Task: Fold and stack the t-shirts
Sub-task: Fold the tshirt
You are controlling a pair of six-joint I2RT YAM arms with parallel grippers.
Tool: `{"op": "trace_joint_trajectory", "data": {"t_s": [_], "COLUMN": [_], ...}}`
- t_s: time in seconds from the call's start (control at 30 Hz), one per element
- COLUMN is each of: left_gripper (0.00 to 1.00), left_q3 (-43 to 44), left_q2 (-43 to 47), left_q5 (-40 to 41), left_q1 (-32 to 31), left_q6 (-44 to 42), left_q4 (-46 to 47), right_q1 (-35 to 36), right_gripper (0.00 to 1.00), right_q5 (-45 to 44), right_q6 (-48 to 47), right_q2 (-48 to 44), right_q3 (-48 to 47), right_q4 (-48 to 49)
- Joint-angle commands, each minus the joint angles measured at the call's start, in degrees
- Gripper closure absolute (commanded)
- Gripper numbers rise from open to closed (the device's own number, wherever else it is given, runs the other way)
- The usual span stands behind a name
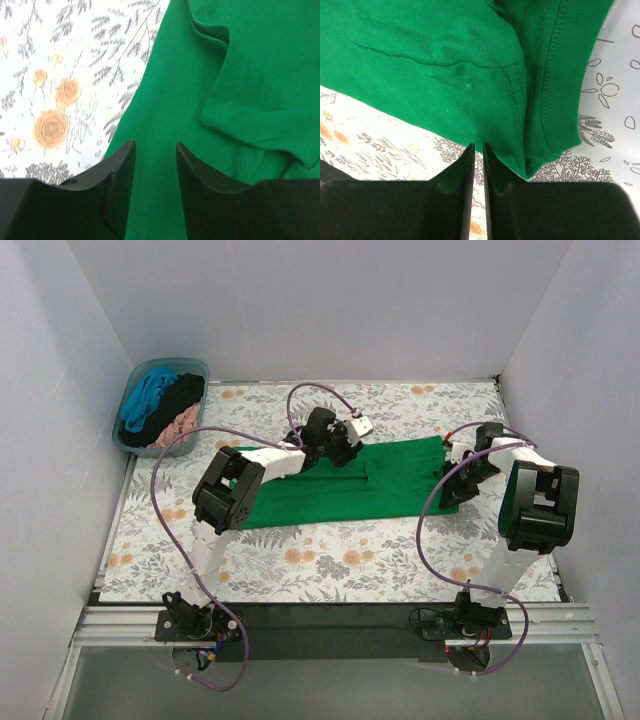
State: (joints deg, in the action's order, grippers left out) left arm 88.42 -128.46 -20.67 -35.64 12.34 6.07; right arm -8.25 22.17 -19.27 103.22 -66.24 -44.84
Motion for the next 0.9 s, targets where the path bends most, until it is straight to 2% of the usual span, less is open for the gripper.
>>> {"op": "trace_joint_trajectory", "data": {"t_s": [0.0,0.07,0.2,0.37,0.47,0.67,0.8,0.87], "left_gripper": [0.61,0.61,0.61,0.62,0.63,0.66,0.71,0.72], "left_q3": [1.2,3.0,3.1,4.6,3.0,-1.8,-7.5,-10.9], "left_q2": [5.8,5.2,6.6,6.9,9.0,12.5,14.3,17.1], "left_q5": [-1.9,-2.0,-3.9,0.4,1.9,4.2,5.3,6.9], "left_q1": [0.3,0.4,1.4,3.3,7.1,16.3,22.0,22.7], "left_q6": [2.4,4.0,8.6,9.7,9.7,4.9,1.0,-0.6], "left_q4": [-3.3,-7.4,-9.7,-18.1,-22.6,-31.0,-35.6,-36.6], "right_q1": [-0.4,-0.4,-0.3,-0.1,0.4,0.8,2.4,5.2], "right_gripper": [0.83,0.84,0.84,0.86,0.86,0.88,0.89,0.88], "right_q5": [0.1,0.0,-1.1,-3.9,-5.7,-9.3,-11.2,-11.4], "right_q6": [0.0,-0.1,-0.5,-1.2,-1.8,-2.0,-1.2,-1.5], "right_q2": [-0.1,-0.6,-0.8,2.2,6.4,18.3,26.5,32.0], "right_q3": [-2.4,-2.7,-2.9,-5.4,-8.0,-21.7,-35.0,-46.4], "right_q4": [0.1,0.0,0.3,1.9,2.7,2.9,2.6,1.5]}}
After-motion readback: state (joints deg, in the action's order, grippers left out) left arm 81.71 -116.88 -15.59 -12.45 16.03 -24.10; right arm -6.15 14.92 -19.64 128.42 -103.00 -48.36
